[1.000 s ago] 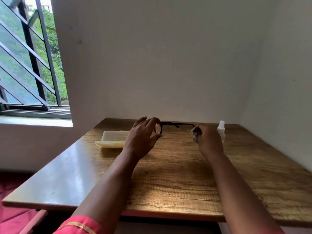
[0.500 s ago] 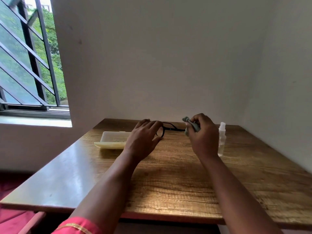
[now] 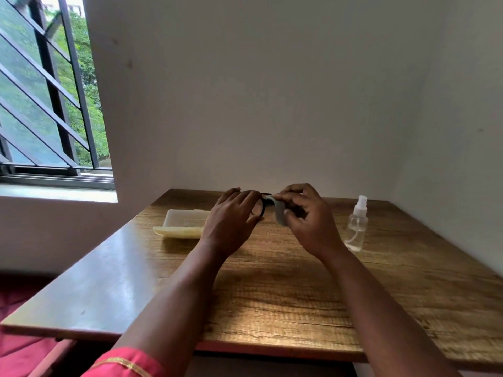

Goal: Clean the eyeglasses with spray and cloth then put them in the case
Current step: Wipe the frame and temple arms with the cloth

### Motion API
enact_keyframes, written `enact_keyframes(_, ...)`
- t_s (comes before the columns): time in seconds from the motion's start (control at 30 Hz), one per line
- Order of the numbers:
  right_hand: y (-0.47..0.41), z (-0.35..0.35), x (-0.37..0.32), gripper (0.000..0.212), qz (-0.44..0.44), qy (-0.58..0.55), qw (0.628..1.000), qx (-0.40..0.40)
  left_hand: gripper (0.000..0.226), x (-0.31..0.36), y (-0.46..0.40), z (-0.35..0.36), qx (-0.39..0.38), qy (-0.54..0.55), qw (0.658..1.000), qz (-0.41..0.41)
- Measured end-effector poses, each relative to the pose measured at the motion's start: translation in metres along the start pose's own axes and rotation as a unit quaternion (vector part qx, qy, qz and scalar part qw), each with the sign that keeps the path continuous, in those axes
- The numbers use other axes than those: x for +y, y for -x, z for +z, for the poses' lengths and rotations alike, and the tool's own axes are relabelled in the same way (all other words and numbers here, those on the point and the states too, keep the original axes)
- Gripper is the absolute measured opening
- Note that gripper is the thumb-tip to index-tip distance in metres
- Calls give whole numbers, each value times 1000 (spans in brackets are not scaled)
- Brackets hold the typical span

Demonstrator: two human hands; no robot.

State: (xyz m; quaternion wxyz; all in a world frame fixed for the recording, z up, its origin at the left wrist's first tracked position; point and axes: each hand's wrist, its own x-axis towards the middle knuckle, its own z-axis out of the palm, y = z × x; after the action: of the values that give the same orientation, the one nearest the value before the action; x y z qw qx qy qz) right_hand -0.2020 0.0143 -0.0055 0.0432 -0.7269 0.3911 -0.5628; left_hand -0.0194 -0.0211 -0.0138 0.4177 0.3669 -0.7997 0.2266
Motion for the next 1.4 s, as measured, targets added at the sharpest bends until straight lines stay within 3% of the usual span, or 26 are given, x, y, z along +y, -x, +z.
enact_keyframes(0.53,3,3,4,27,-81,114,990,-14,41,2,1,-4,1,-3,998,59)
enact_keyframes(0.73,2,3,9,22,-29,157,985,-64,43,-2,1,-4,-30,-4,998,55)
enact_keyframes(0.93,1,-6,25,22,58,183,979,-69,43,-3,1,-8,-1,-18,999,46)
enact_keyframes(1.4,4,10,7,27,-53,155,984,-73,40,1,3,-5,-18,-29,994,103)
